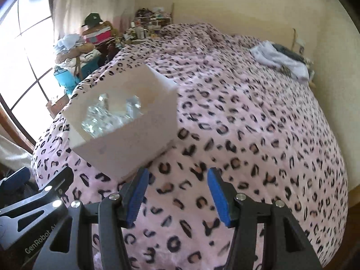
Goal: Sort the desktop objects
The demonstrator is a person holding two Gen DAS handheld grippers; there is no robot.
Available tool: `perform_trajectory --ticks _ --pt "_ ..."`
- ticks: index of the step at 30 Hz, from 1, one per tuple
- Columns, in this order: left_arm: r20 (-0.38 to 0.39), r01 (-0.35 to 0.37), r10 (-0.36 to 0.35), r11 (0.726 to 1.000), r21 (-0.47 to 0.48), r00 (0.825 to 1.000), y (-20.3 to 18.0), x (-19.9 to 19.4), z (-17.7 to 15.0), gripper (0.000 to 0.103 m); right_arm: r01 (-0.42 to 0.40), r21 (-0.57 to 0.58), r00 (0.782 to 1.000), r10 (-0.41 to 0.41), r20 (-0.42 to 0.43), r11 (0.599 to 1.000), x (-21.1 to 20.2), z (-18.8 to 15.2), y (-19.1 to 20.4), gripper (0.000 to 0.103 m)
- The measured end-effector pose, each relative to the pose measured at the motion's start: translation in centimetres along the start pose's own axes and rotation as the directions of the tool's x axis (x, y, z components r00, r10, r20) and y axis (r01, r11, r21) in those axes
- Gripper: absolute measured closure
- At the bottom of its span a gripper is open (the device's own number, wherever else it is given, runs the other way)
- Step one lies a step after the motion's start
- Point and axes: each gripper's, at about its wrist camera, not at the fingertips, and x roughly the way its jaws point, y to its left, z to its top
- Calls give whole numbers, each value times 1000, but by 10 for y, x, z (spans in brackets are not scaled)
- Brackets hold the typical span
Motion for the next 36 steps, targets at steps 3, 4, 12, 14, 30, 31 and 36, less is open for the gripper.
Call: perform_trajectory --ticks 3,4,12,14,30,31,36 --pt "2 -5 5 1000 -1 1000 6 3 7 12 5 -17 1000 -5 12 1000 0 12 14 47" --pt "2 -6 6 1000 -1 1000 8 4 9 12 11 -23 1000 -11 16 1000 1 16 19 47" --pt "1 -13 13 1000 3 1000 19 14 24 12 47 -38 999 -47 10 998 10 29 35 47" --pt "1 -15 15 1000 4 1000 22 16 28 12 53 -38 999 -53 5 998 12 29 36 47" --pt "-13 8 -8 1000 1 1000 29 27 36 12 55 -40 998 -55 -11 998 18 34 41 47" --pt "-13 7 -7 1000 3 1000 29 27 37 12 56 -39 998 -57 -11 998 18 34 41 47" --pt "-18 17 -17 1000 17 1000 27 30 37 12 78 -39 997 -78 -13 996 19 33 41 47"
